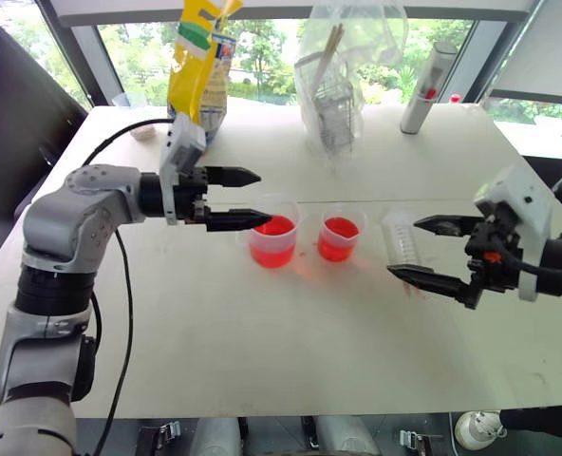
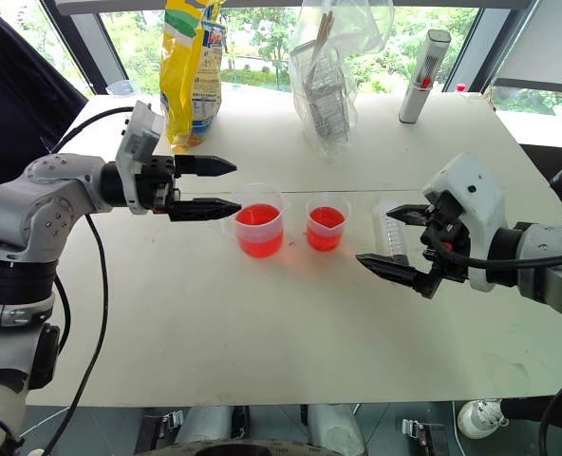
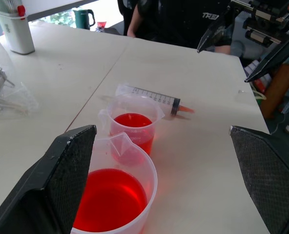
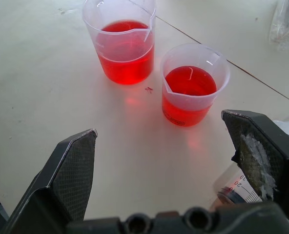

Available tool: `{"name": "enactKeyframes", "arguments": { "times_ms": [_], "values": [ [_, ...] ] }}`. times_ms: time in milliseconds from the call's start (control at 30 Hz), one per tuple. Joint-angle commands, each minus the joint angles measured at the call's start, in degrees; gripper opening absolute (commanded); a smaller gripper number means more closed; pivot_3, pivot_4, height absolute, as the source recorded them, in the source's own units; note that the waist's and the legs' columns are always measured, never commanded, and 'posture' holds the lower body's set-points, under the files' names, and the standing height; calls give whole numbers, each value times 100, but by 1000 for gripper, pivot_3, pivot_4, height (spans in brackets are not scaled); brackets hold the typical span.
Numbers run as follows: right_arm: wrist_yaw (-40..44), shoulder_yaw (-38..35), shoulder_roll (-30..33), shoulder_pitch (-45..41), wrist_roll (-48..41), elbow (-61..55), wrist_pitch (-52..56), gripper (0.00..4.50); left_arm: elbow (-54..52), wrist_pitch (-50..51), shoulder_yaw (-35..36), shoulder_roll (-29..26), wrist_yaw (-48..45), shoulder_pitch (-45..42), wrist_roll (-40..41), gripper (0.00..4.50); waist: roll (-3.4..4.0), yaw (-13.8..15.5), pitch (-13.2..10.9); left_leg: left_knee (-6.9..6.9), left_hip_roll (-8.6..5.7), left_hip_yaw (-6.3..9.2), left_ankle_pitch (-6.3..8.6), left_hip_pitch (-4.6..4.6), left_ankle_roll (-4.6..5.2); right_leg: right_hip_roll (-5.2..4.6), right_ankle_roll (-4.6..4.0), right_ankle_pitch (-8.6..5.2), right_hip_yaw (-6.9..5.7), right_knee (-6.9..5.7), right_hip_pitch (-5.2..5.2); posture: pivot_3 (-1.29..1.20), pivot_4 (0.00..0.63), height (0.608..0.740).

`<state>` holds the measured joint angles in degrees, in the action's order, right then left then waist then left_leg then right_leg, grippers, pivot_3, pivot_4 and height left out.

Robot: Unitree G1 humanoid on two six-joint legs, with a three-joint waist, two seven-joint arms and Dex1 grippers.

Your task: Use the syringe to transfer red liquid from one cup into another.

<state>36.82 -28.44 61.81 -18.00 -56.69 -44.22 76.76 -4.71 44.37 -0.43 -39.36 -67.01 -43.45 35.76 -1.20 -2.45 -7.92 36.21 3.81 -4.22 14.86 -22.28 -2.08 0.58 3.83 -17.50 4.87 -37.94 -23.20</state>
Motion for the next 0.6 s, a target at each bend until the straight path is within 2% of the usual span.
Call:
{"name": "enactKeyframes", "arguments": {
  "times_ms": [33,600],
  "values": [
    [-62,-54,103,4,-77,8,-146,4468,-102,-17,106,-66,-6,-193,88,4500,0,0,0,0,0,0,0,0,0,0,0,0,0,0,0,0,150,739],
    [-164,92,261,223,-19,154,-312,4468,-132,40,136,-108,46,-203,154,4500,0,1,0,0,0,1,0,0,0,0,0,0,0,0,0,0,150,739]
  ]
}}
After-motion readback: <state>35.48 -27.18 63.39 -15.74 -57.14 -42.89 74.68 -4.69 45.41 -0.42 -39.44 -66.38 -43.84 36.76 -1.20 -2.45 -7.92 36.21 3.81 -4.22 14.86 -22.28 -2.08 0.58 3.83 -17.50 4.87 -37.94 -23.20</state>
